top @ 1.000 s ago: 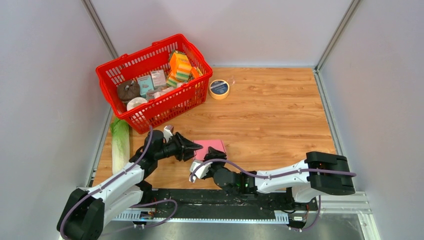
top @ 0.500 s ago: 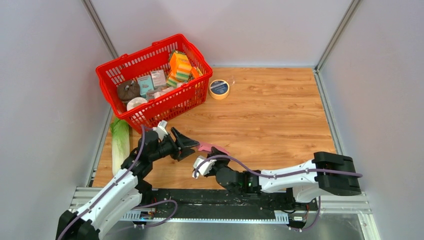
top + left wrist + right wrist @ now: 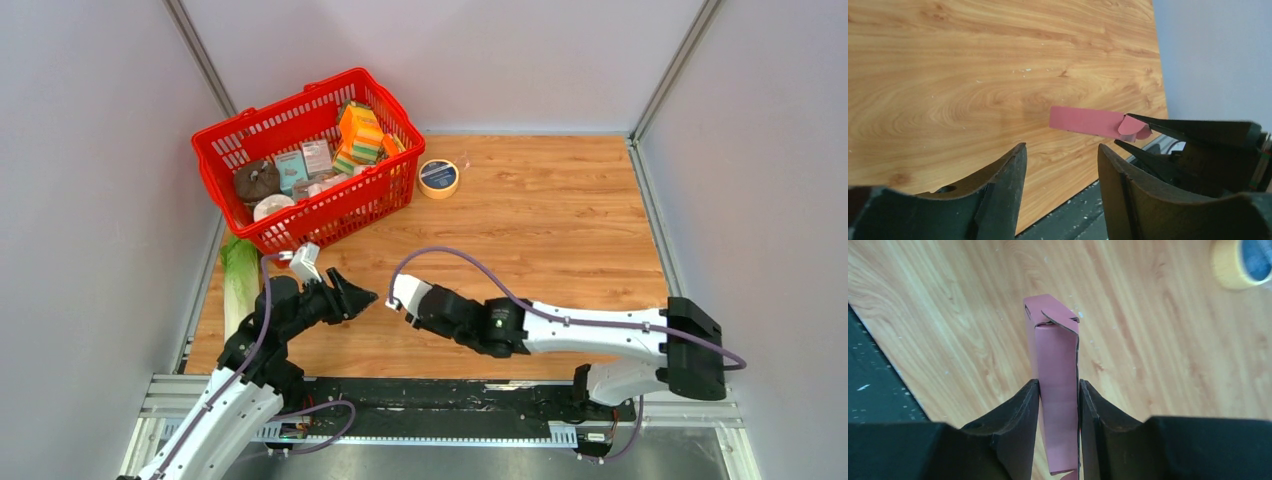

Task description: Fold the paper box

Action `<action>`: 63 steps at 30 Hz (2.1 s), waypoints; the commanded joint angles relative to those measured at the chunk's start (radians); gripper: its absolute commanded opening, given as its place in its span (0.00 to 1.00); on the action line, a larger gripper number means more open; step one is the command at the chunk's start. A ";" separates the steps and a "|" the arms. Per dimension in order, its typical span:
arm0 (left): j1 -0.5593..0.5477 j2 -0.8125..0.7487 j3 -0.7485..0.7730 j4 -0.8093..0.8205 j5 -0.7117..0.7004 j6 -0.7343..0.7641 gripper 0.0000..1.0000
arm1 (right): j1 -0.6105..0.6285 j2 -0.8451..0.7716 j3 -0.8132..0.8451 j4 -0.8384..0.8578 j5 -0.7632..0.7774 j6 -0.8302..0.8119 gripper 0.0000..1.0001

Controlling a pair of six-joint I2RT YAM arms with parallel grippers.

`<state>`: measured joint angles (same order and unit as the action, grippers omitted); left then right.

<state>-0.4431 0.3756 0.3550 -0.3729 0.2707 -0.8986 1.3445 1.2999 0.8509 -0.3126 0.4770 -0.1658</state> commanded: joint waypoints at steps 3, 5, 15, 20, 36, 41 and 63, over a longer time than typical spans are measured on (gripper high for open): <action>0.001 0.011 0.004 0.110 0.018 0.165 0.58 | -0.116 0.189 0.234 -0.437 -0.287 0.188 0.36; 0.000 0.045 -0.010 0.179 0.028 0.170 0.55 | -0.140 0.232 0.252 -0.453 -0.310 0.193 0.37; -0.132 0.314 0.005 0.502 0.056 0.191 0.48 | -0.217 0.257 0.244 -0.378 -0.373 0.219 0.49; -0.201 0.408 0.009 0.591 0.032 0.210 0.39 | -0.222 0.207 0.183 -0.336 -0.373 0.256 0.66; -0.261 0.509 0.056 0.588 0.032 0.320 0.41 | -0.229 -0.040 -0.015 -0.183 -0.301 0.305 0.40; -0.304 0.571 0.105 0.559 0.005 0.378 0.47 | -0.229 -0.042 -0.042 -0.155 -0.301 0.304 0.32; -0.325 0.734 0.157 0.635 -0.057 0.371 0.28 | -0.251 -0.065 -0.096 -0.071 -0.350 0.293 0.23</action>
<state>-0.7654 1.1206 0.4835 0.1802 0.2749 -0.4744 1.0962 1.2701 0.7639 -0.4389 0.1360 0.1310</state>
